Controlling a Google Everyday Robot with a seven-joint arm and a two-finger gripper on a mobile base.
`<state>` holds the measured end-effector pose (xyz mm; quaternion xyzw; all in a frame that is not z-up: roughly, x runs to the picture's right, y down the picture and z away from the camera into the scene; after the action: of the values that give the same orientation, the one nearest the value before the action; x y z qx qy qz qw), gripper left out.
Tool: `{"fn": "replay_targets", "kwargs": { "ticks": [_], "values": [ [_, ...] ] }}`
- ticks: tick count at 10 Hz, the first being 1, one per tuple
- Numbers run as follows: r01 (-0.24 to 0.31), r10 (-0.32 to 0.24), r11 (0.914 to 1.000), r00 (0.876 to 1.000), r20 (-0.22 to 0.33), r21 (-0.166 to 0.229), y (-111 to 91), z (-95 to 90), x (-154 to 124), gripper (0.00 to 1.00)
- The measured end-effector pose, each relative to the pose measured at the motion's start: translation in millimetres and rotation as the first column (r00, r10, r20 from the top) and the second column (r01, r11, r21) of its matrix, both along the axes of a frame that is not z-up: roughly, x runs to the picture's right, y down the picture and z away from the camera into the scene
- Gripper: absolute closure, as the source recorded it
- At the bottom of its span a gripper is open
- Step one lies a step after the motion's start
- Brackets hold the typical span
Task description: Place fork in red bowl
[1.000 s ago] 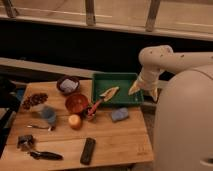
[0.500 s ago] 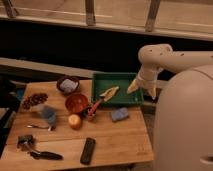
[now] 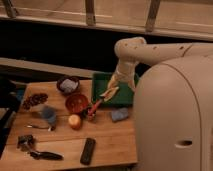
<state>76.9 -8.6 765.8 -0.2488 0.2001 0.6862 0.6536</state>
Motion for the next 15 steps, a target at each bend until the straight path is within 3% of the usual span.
{"fn": "replay_targets", "kwargs": {
  "ticks": [2,3,4,6,11,12,13,15],
  "values": [
    [0.090,-0.092,0.9957,0.992,0.086,0.023,-2.3,-10.8,-51.7,0.20],
    [0.137,-0.142,0.9897,0.981,0.136,0.040,-1.0,-18.6,-80.2,0.20],
    [0.190,-0.199,0.9796,0.960,0.195,0.066,4.6,-32.6,-119.7,0.20],
    [0.243,-0.263,0.9645,0.924,0.277,0.105,15.1,-56.0,-163.4,0.20],
    [0.246,-0.266,0.9635,0.922,0.280,0.105,16.6,-57.1,-164.9,0.20],
    [0.233,-0.255,0.9664,0.924,0.285,0.109,17.3,-55.7,-164.4,0.20],
    [0.206,-0.232,0.9719,0.919,0.318,0.115,17.5,-54.0,-166.0,0.20],
    [0.182,-0.223,0.9737,0.884,0.411,0.137,14.5,-51.4,-184.8,0.20]
  ]
}}
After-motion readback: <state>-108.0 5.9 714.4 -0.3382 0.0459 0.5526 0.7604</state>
